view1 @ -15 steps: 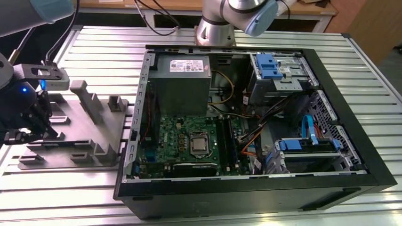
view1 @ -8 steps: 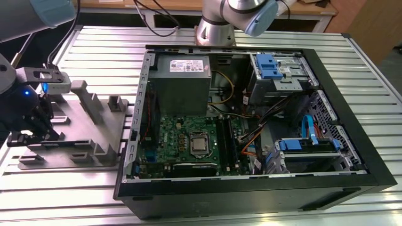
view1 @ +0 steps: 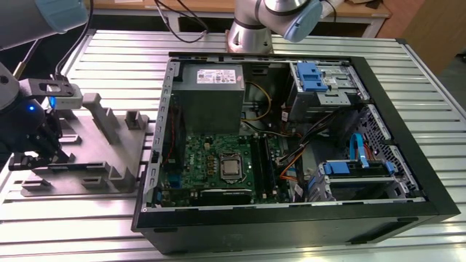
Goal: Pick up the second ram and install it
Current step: 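Pick up the second ram and move it above second insertion slot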
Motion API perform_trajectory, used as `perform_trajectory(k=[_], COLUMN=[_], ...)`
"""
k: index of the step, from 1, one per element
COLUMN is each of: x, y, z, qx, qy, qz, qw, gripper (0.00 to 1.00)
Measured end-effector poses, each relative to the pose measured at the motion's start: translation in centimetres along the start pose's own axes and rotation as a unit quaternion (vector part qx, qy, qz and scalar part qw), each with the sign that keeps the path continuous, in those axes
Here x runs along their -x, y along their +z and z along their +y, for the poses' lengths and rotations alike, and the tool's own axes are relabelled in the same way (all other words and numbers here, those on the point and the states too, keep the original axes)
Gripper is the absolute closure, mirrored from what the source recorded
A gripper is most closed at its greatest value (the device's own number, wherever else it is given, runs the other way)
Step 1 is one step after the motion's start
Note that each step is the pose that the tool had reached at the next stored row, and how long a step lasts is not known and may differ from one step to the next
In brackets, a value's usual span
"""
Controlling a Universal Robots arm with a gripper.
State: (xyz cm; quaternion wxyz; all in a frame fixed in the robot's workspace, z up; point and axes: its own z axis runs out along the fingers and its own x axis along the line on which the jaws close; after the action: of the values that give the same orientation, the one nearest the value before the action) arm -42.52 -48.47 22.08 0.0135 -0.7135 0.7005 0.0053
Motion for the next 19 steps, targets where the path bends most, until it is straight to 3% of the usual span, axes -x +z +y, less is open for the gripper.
perform_trajectory(k=[2,4,6,7,19], x=[0.00,0.00,0.00,0.00,-0.05], y=[0.01,0.01,0.02,0.03,1.70], z=[0.00,0.00,0.00,0.00,0.04], qx=[0.0000,0.0000,0.0000,0.0000,0.0000], qy=[0.000,0.000,0.000,0.000,0.000], qz=[0.0000,0.0000,0.0000,0.0000,0.0001], qw=[1.0000,1.0000,1.0000,1.0000,1.0000], gripper=[0.84,0.71,0.71,0.64,0.64])
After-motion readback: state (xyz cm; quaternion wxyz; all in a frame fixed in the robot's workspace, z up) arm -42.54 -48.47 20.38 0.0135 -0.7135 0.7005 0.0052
